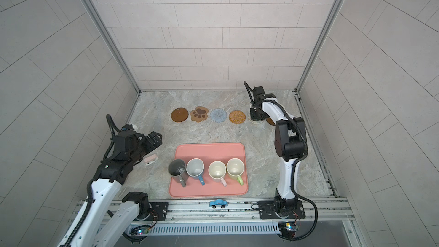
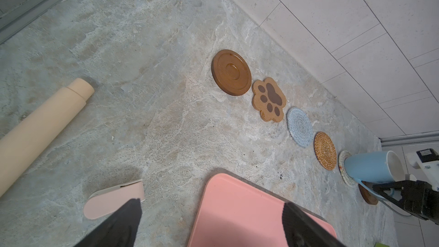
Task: Place cups on coasters
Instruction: Place the cup on the coaster.
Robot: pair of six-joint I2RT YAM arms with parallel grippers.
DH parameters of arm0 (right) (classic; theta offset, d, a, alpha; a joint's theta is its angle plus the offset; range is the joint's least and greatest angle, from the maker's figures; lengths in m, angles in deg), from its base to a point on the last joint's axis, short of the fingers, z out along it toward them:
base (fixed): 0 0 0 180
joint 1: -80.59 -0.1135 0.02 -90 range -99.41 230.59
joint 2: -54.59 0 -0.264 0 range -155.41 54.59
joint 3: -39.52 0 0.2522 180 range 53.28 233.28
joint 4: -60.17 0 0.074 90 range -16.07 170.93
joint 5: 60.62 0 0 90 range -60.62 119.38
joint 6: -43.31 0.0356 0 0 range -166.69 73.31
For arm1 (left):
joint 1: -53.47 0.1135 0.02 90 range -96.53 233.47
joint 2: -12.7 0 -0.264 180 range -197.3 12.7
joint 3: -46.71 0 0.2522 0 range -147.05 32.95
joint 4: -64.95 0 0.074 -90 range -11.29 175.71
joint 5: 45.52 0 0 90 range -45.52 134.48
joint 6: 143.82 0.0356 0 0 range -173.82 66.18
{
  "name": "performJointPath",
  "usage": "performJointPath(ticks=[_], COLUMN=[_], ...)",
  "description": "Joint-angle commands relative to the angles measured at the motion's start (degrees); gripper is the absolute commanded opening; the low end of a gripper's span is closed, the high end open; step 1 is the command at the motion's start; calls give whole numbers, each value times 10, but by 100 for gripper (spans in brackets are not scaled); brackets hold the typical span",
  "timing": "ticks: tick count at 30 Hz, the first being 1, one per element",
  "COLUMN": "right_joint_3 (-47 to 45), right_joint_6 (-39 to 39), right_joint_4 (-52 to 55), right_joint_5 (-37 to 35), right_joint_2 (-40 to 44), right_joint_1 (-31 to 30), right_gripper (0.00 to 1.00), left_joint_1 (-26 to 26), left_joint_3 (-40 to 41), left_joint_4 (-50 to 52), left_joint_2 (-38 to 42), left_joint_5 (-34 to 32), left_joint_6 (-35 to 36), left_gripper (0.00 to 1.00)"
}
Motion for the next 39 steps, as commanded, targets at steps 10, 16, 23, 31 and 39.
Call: performJointPath(ticks=[10,16,23,31,39], right_joint_3=[-8,-8,-13,-20,-15], right_joint_6=[-15,-17,-18,-17,-19], right_joint_4=[-5,0,2,2,20], right_joint_5=[-8,-7,-4,-4,-20], right_joint_2=[0,7,15,25,55], right_joint_1=[6,9,8,8,8], right_gripper=[11,16,26,32,38], left_joint_1=[-1,-2,-1,-1,-2], left_joint_3=[5,5,6,5,5], left_joint_4=[5,5,5,5,5], left_joint_2=[8,7,8,10,14], left_joint_5=[-11,-11,-11,-12,-13], left_joint_6=[-3,-4,-5,-5,-4], left_gripper=[100,100,100,100,100])
